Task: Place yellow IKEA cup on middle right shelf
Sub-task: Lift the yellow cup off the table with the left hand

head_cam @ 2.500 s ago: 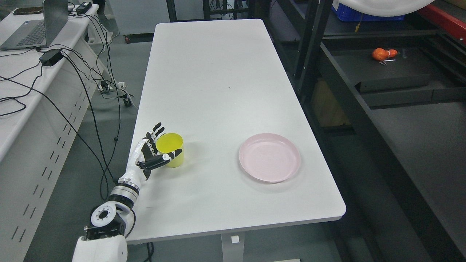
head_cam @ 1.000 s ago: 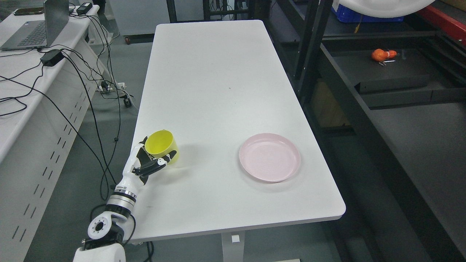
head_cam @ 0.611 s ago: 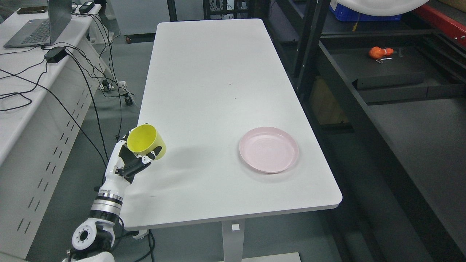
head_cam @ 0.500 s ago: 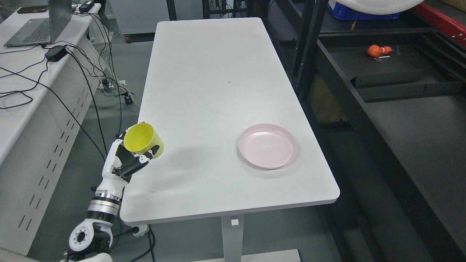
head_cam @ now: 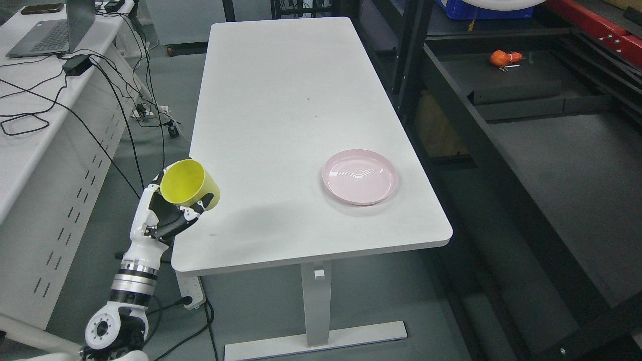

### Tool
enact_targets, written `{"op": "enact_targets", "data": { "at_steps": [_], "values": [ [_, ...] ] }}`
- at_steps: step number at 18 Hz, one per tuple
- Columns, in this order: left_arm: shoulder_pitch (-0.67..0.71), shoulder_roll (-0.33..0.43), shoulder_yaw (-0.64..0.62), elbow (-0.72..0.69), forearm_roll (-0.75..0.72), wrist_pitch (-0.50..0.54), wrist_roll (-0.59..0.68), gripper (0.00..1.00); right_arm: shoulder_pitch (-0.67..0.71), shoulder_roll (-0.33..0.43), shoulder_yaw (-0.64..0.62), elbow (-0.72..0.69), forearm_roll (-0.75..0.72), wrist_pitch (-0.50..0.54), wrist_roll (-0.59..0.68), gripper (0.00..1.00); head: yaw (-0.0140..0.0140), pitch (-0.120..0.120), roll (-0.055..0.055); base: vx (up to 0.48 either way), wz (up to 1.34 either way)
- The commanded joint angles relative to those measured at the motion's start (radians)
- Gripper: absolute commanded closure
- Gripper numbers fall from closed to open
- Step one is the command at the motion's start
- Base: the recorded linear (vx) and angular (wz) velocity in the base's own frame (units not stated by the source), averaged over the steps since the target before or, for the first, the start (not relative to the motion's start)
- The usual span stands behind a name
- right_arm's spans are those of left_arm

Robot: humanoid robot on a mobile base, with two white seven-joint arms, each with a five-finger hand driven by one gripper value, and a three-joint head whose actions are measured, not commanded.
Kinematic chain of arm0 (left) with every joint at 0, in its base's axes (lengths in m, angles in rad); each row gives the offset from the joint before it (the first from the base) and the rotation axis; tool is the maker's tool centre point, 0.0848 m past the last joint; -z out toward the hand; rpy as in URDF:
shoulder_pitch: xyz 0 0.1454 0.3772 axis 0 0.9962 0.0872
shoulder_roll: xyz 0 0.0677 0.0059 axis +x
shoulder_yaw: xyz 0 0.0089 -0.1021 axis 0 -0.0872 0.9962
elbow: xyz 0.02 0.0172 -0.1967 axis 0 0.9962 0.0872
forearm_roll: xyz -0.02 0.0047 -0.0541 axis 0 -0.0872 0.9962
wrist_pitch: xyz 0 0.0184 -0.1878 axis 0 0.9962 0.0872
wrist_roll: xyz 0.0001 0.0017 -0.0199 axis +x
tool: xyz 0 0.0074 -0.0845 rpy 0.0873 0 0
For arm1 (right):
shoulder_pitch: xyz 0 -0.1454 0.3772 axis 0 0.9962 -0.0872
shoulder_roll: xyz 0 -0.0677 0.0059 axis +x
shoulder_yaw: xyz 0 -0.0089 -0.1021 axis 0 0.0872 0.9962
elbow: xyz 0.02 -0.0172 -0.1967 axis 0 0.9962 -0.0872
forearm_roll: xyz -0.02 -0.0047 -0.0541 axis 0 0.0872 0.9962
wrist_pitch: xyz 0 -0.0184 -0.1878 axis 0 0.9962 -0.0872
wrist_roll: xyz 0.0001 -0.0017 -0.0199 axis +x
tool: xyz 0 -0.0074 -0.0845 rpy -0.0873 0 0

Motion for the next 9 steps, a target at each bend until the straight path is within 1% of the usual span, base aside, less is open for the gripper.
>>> {"op": "enact_targets", "data": {
  "at_steps": [1,9],
  "values": [
    [0.008,0.018,-0.010,-0.067,0.002,0.001,0.000,0.99,0.014,-0.017,0.017,0.000,-0.025,0.001,-0.001,0.01,0.0000,0.000,0.000,-0.159,0.08],
    [0.009,0.018,-0.062,-0.067,0.002,-0.002,0.003,0.98,0.014,-0.017,0.017,0.000,-0.025,0.001,-0.001,0.01,0.0000,0.000,0.000,-0.204,0.09]
  ]
}}
